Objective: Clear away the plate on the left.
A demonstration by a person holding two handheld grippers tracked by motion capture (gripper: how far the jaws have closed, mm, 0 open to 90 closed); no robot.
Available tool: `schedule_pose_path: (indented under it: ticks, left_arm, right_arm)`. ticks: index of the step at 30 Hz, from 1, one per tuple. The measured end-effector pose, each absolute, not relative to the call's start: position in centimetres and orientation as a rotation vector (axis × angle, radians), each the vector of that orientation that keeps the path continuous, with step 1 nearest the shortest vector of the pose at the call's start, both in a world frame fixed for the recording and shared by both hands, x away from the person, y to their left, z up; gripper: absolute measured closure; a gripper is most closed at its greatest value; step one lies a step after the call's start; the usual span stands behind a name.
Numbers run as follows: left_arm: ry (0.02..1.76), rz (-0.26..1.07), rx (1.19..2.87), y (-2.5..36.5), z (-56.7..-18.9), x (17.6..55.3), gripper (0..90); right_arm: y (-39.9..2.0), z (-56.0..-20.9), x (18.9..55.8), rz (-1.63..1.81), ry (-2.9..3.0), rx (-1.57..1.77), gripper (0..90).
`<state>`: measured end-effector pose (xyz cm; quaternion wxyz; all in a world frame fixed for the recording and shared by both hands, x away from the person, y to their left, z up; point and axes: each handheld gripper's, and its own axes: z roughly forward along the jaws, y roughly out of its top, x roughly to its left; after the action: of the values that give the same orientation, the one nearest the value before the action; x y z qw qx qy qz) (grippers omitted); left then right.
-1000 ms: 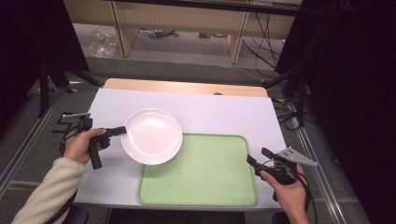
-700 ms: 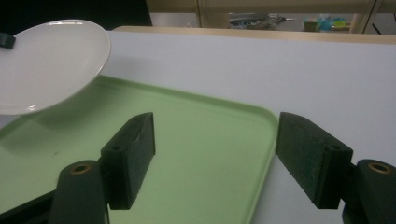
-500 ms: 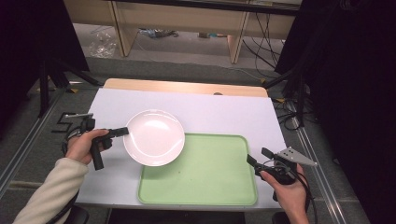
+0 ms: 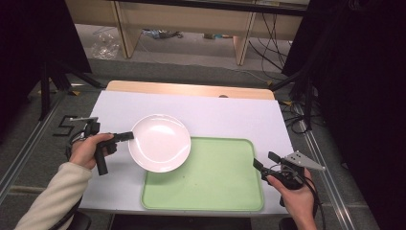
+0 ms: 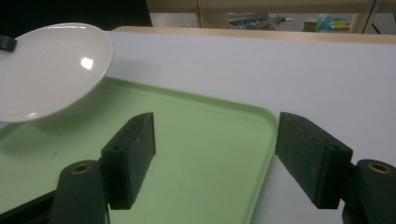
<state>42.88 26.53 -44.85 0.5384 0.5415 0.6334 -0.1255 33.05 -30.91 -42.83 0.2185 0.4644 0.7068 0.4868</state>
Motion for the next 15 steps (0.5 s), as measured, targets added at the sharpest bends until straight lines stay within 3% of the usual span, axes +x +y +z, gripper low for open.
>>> schedule_pose_path:
  ticks: [15]
  left_arm:
    - [1.486,-0.302,1.305,25.70,-44.72,42.78,86.5]
  right_arm:
    - [-30.92,-42.85,33.06,1.347,1.955,1.286,29.6]
